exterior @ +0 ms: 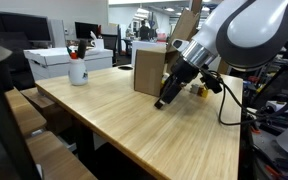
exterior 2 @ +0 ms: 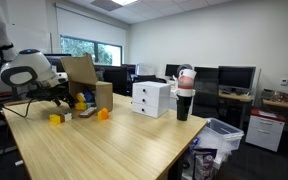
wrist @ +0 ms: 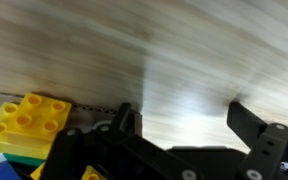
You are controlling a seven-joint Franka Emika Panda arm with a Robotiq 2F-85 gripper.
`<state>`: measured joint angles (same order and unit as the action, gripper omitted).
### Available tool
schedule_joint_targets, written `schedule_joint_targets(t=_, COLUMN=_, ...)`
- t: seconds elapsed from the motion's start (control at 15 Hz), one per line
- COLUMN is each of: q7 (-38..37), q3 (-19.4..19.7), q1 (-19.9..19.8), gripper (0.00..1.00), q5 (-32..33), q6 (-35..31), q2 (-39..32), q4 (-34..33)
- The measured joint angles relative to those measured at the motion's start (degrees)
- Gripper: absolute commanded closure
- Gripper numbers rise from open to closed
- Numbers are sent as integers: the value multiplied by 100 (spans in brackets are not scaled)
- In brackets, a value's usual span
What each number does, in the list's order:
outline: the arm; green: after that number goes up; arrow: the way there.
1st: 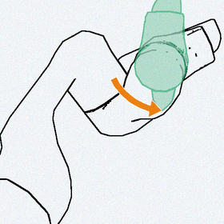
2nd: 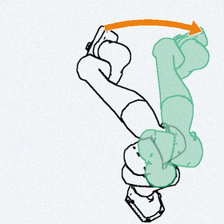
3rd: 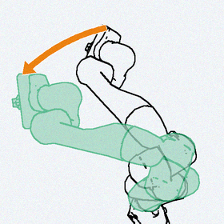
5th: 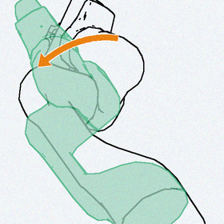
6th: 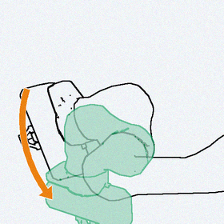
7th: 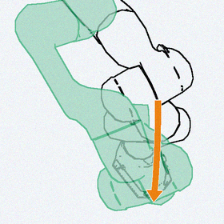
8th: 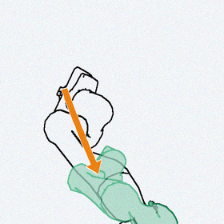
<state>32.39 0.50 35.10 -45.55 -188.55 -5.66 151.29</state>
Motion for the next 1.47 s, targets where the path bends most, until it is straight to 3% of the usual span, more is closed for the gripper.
schedule_joint_targets(t=0.27, q7=0, q3=777, q1=673, gripper=0, q5=114, q6=103, q2=-2, q4=-12)
schedule_joint_targets(t=0.33, q7=-7, q3=1200, q1=1009, gripper=0, q5=289, q6=268, q2=-5, q4=-46)
schedule_joint_targets(t=0.47, q7=-62, q3=1646, q1=1311, gripper=0, q5=588, q6=490, q2=-25, q4=-92)
schedule_joint_targets(t=0.67, q7=-614, q3=2557, q1=1879, gripper=0, q5=1613, q6=1000, q2=-103, q4=-208)
schedule_joint_targets(t=0.87, q7=-1605, q3=3785, q1=2709, gripper=0, q5=3059, q6=1767, q2=-222, q4=-507)
schedule_joint_targets(t=1.0, q7=-2378, q3=4589, q1=3336, gripper=0, q5=4072, q6=2558, q2=-242, q4=-872)
schedule_joint_targets(t=1.13, q7=-3127, q3=5137, q1=3849, gripper=0, q5=4997, q6=3426, q2=-174, q4=-1294)
schedule_joint_targets(t=1.33, q7=-4057, q3=5401, q1=4343, gripper=0, q5=6149, q6=4741, q2=205, q4=-1854)
schedule_joint_targets(t=1.47, q7=-4460, q3=4737, q1=3965, gripper=0, q5=6648, q6=5578, q2=603, q4=-2160)
